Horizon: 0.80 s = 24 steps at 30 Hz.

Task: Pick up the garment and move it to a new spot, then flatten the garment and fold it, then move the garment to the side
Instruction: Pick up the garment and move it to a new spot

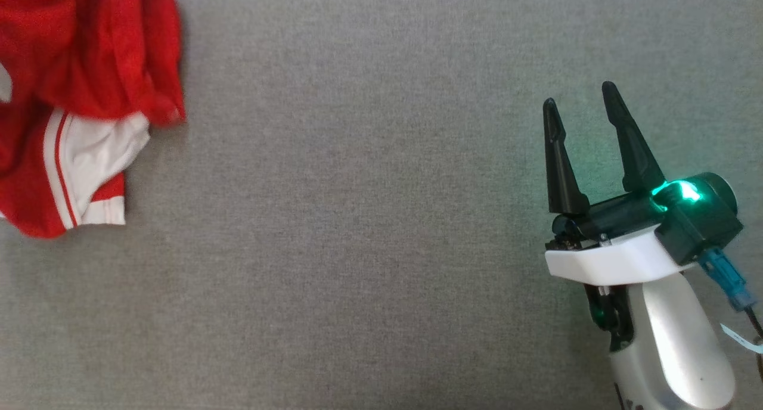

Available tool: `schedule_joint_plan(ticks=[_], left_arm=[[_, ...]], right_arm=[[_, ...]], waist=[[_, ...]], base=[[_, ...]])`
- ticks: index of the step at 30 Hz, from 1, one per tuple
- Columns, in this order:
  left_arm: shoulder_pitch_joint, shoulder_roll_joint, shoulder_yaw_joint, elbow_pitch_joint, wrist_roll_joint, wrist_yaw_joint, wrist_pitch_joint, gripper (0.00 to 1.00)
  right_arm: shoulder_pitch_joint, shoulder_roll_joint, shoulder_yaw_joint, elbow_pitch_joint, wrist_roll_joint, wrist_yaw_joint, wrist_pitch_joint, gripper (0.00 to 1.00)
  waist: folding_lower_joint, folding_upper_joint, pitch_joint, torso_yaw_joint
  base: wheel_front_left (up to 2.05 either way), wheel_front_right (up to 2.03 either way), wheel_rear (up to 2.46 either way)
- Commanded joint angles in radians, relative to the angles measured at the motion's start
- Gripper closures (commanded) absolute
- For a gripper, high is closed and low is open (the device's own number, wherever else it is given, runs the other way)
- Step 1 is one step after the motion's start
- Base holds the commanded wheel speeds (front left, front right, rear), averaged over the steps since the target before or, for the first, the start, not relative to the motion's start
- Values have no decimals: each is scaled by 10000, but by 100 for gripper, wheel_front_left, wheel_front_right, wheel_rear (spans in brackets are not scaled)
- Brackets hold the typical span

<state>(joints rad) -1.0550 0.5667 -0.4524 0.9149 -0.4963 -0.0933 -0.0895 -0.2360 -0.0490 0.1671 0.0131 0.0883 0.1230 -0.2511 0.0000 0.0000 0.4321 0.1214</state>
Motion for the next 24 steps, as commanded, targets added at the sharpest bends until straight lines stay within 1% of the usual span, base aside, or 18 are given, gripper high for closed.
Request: schedule_joint_plan(ticks=[1, 3, 6, 12, 15, 16, 19, 24], left_arm=[[-565, 676, 475, -262, 61, 141, -487, 100], [-764, 646, 516, -447, 132, 252, -979, 100], [-1100, 598, 560, -1043, 256, 366, -1388, 100], [-1192, 467, 457, -2808, 574, 624, -1623, 100], [-1010, 333, 235, -3729, 624, 680, -1349, 100], [-1010, 333, 235, -3729, 624, 680, -1349, 100], [-843, 202, 81, -4753, 578, 772, -962, 100], [-461, -254, -365, -6250, 523, 1004, -206, 100]], right_arm=[[29, -12, 247, -273, 80, 77, -107, 0], [110, -12, 229, -260, 169, 77, -107, 0], [198, -12, 172, -245, 262, 77, -107, 0], [387, -12, 150, -199, 543, 77, -107, 0], [454, -12, 74, -264, 718, 77, -107, 0], [454, -12, 74, -264, 718, 77, -107, 0], [472, -12, -155, -356, 889, 77, -107, 0], [405, -12, -360, -440, 955, 77, -107, 0]], waist=[[0, 0, -358, 35], [0, 0, -625, 67], [0, 0, -942, 127], [0, 0, -1668, 50], [0, 0, -2004, -102], [0, 0, -2004, -102], [0, 0, -2195, -314], [0, 0, -2255, -788]], base=[[0, 0, 0], [0, 0, 0], [0, 0, 0], [0, 0, 0], [0, 0, 0], [0, 0, 0], [0, 0, 0], [0, 0, 0]])
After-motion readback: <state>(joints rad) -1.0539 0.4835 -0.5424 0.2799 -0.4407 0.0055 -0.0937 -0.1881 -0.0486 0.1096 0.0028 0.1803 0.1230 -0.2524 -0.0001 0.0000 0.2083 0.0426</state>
